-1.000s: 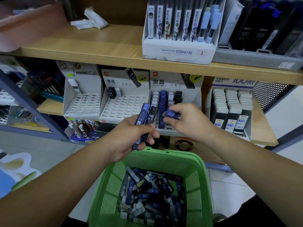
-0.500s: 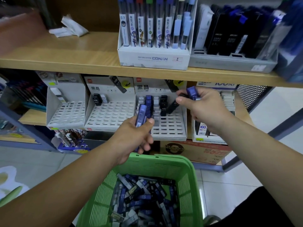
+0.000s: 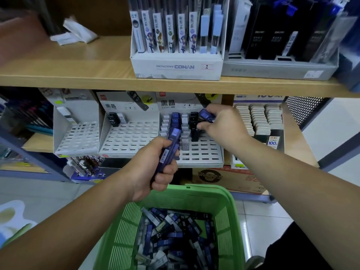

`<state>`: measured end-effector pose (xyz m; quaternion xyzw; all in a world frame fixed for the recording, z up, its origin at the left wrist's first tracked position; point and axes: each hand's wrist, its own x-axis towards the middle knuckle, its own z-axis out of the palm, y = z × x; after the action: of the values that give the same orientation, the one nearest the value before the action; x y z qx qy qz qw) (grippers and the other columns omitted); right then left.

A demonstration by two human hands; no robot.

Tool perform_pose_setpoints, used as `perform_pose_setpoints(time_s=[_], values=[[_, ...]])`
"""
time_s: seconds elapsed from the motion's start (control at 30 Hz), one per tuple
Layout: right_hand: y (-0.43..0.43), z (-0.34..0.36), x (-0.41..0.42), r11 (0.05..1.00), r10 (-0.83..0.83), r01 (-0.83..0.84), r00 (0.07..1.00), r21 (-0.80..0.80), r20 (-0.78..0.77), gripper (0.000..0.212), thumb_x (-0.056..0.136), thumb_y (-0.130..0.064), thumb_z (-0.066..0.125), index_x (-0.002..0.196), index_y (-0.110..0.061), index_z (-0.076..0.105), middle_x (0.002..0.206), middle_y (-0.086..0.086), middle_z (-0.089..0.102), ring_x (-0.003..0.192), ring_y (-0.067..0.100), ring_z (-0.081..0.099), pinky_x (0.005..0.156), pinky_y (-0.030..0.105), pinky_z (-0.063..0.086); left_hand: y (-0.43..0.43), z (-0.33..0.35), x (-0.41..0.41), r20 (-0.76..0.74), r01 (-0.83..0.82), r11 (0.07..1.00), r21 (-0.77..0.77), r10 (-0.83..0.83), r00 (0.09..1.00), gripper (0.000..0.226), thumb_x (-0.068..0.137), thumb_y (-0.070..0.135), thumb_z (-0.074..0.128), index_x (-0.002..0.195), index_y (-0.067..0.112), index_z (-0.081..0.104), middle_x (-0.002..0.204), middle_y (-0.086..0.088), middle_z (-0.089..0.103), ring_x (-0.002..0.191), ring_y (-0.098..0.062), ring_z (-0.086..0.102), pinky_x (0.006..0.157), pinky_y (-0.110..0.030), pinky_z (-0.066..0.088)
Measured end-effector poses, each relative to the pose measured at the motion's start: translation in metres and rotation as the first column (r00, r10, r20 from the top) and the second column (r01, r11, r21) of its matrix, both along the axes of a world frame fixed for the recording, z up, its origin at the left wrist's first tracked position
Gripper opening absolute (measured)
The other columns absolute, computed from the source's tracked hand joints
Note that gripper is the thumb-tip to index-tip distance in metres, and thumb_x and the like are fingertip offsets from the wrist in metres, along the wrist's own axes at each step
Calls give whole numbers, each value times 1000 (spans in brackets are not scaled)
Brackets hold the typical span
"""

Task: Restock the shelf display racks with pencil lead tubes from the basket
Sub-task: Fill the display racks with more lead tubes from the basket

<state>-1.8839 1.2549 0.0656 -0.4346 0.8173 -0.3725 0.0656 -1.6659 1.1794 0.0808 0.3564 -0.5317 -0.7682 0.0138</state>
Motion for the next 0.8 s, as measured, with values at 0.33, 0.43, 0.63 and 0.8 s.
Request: perform_pose_setpoints(time_s=[0.33, 0.43, 0.63, 0.8], values=[[-3, 4, 8, 999, 20, -11, 983, -47, 182, 8, 89, -26, 80, 88, -24, 72, 86, -1, 71, 83, 19, 65, 72, 27, 49, -3, -4, 4, -81, -64, 983, -171, 51, 995, 18, 101, 30, 65, 93, 16, 56, 75, -8, 59, 54, -16, 45, 42, -24, 28], [10, 29, 23, 990, 116, -54, 822, -127, 558, 13, 93, -28, 76, 95, -16, 76, 84, 7, 76, 53, 18, 52, 48, 23, 39, -6, -3, 1, -118, -101, 974, -202, 78, 990, 17, 99, 33, 67, 97, 16, 62, 79, -9, 65, 56, -15, 49, 42, -22, 29], [27, 40, 30, 972, 234, -181, 632, -153, 739, 25, 93, -6, 73, 117, -15, 70, 78, 0, 70, 43, 14, 31, 45, 22, 21, -5, -3, -7, -207, -116, 987, -108, 92, 974, 19, 100, 34, 64, 109, 18, 70, 77, -6, 62, 56, -13, 48, 41, -21, 28], [31, 37, 31, 966, 257, -189, 621, -176, 741, 21, 94, -9, 73, 114, -15, 72, 79, -1, 69, 44, 15, 32, 44, 24, 22, 0, -2, -6, -175, -56, 990, -126, 33, 984, 21, 102, 35, 59, 103, 15, 65, 78, -11, 66, 52, -15, 48, 39, -21, 26]])
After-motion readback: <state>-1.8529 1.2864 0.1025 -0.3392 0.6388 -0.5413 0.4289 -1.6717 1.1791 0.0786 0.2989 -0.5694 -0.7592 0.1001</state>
